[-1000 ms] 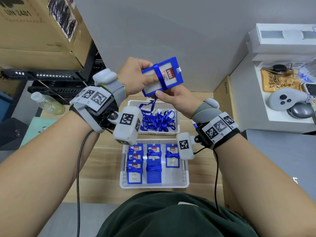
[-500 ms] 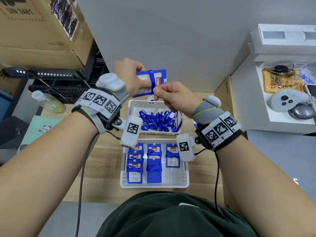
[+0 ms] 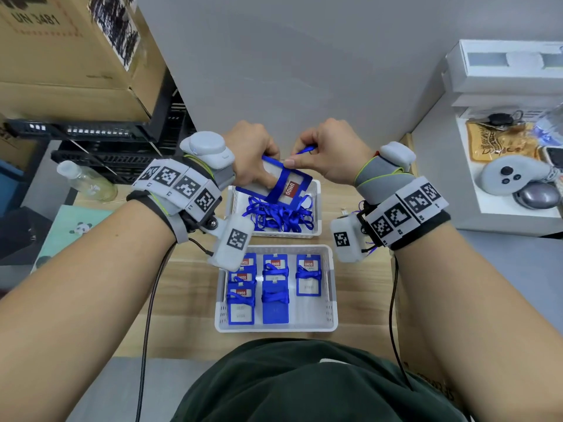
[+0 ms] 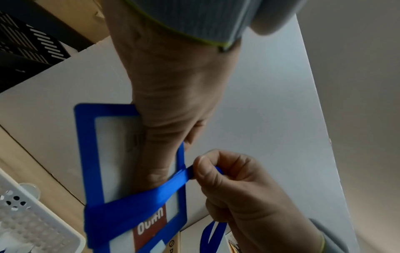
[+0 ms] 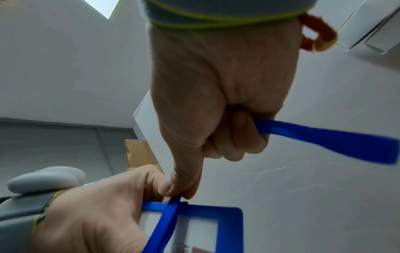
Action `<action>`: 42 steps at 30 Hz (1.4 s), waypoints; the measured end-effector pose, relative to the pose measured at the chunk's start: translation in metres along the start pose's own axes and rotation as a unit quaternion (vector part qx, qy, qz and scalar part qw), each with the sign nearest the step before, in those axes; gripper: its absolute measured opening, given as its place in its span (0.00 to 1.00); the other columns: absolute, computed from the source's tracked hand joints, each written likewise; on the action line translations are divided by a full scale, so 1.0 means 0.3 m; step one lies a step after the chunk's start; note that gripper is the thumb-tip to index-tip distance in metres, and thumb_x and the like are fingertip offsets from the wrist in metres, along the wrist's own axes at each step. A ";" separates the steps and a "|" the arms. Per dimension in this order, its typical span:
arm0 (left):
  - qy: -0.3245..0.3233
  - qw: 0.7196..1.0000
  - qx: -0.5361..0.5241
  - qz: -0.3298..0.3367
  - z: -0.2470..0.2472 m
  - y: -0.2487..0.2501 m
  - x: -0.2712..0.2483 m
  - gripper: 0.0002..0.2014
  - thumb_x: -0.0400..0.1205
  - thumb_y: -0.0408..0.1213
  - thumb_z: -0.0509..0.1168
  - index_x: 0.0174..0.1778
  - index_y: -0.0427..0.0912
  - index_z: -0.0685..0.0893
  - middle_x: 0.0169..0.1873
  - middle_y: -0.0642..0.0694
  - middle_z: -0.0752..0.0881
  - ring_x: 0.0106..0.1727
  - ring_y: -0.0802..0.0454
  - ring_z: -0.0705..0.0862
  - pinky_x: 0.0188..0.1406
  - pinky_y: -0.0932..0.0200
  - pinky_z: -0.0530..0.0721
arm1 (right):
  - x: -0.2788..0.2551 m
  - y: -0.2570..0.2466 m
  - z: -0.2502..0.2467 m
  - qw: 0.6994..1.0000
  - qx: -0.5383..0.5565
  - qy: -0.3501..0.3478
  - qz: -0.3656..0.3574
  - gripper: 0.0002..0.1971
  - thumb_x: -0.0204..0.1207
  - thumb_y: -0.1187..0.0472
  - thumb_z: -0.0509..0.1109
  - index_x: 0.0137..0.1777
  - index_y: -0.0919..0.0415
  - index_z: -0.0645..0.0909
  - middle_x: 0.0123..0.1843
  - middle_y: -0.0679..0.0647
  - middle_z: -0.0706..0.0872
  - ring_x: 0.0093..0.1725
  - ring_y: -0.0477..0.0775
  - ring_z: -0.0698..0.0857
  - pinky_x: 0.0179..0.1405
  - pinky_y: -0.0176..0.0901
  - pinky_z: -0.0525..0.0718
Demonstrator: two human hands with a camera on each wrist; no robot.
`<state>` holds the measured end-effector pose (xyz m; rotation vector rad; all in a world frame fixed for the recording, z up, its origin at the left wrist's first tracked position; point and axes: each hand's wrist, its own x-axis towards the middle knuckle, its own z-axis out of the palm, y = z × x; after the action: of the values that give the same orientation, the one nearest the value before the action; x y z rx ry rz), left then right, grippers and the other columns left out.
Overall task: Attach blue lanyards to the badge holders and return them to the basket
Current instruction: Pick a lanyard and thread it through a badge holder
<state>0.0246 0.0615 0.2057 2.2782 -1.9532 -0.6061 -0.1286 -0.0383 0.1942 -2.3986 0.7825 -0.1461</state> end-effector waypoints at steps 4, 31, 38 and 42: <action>-0.002 0.999 -0.029 0.035 -0.003 0.005 -0.007 0.14 0.65 0.51 0.80 0.33 0.45 0.88 0.25 0.50 0.85 0.26 0.54 0.79 0.22 0.63 0.74 | 0.007 0.024 -0.010 1.000 0.017 0.007 0.003 0.10 0.74 0.48 0.76 0.36 0.52 0.84 0.23 0.44 0.77 0.24 0.44 0.72 0.27 0.26 0.68; 0.189 0.885 -0.415 -0.091 -0.027 0.021 0.014 0.22 0.69 0.47 0.80 0.40 0.30 0.85 0.41 0.30 0.88 0.37 0.45 0.85 0.42 0.39 0.87 | -0.036 0.043 0.130 0.940 0.333 -0.059 0.037 0.16 0.80 0.56 0.72 0.66 0.55 0.80 0.63 0.48 0.87 0.63 0.44 0.84 0.64 0.40 0.81; 0.213 0.881 -0.409 -0.110 -0.038 -0.003 0.018 0.20 0.72 0.42 0.79 0.41 0.27 0.84 0.38 0.28 0.86 0.36 0.47 0.81 0.32 0.54 0.83 | -0.034 0.025 0.145 0.952 0.302 -0.042 0.026 0.12 0.85 0.57 0.64 0.47 0.62 0.87 0.44 0.54 0.92 0.42 0.52 0.88 0.50 0.43 0.86; 0.229 0.904 -0.309 -0.189 -0.020 -0.068 0.029 0.17 0.68 0.50 0.80 0.29 0.43 0.81 0.27 0.47 0.80 0.27 0.54 0.74 0.24 0.64 0.74 | -0.037 0.023 0.116 0.948 0.311 -0.057 0.047 0.13 0.86 0.59 0.63 0.44 0.62 0.86 0.34 0.54 0.88 0.30 0.48 0.82 0.31 0.33 0.79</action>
<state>0.0467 0.0556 0.2028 2.1137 -0.9343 -0.5455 -0.1316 -0.0186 0.1629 -1.7541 0.6714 -0.1830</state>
